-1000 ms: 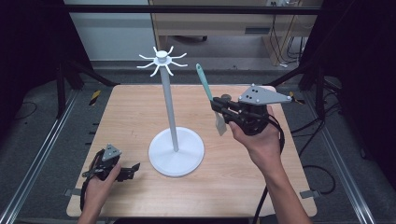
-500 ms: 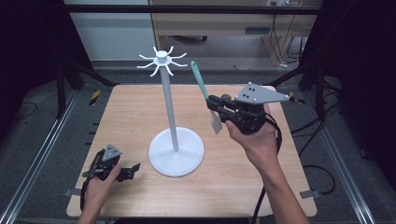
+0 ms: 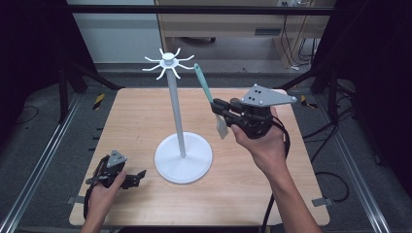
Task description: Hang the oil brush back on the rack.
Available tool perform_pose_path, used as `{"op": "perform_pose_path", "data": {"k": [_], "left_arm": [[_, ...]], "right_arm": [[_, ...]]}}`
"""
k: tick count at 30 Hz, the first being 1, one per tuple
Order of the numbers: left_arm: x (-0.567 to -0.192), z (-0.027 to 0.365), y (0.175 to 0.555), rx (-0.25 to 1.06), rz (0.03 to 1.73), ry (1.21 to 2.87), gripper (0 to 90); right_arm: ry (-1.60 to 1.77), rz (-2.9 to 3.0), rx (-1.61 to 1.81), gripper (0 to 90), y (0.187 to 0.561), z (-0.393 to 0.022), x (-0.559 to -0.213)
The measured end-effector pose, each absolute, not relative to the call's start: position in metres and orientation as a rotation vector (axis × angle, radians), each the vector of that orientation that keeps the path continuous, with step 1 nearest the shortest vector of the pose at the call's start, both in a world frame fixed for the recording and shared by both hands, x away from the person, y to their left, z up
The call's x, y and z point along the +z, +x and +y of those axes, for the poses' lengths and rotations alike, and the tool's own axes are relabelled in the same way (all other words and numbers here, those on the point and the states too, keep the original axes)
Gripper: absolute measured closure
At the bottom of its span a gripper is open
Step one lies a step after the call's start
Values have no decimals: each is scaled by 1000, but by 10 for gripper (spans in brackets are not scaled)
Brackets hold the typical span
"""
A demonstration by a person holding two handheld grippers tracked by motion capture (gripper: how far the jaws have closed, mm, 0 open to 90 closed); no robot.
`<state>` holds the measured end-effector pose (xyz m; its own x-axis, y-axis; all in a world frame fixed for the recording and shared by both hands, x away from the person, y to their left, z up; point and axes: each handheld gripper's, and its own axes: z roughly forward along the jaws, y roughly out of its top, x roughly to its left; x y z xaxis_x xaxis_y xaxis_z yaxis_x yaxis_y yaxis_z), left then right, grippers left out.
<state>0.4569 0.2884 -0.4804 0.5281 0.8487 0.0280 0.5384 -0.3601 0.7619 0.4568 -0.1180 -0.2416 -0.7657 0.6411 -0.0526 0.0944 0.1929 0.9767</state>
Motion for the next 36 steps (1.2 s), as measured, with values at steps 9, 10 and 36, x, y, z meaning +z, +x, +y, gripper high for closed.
{"op": "perform_pose_path", "data": {"k": [9, 10, 36], "left_arm": [[-481, 288, 457, 552, 1120, 2053, 44], [-481, 288, 457, 551, 1119, 2053, 45], [-481, 288, 457, 549, 1119, 2051, 45]], "right_arm": [[682, 2042, 1593, 825, 459, -114, -241], [681, 2043, 1591, 825, 459, -114, -242], [684, 2077, 1577, 823, 468, -103, -245]]}}
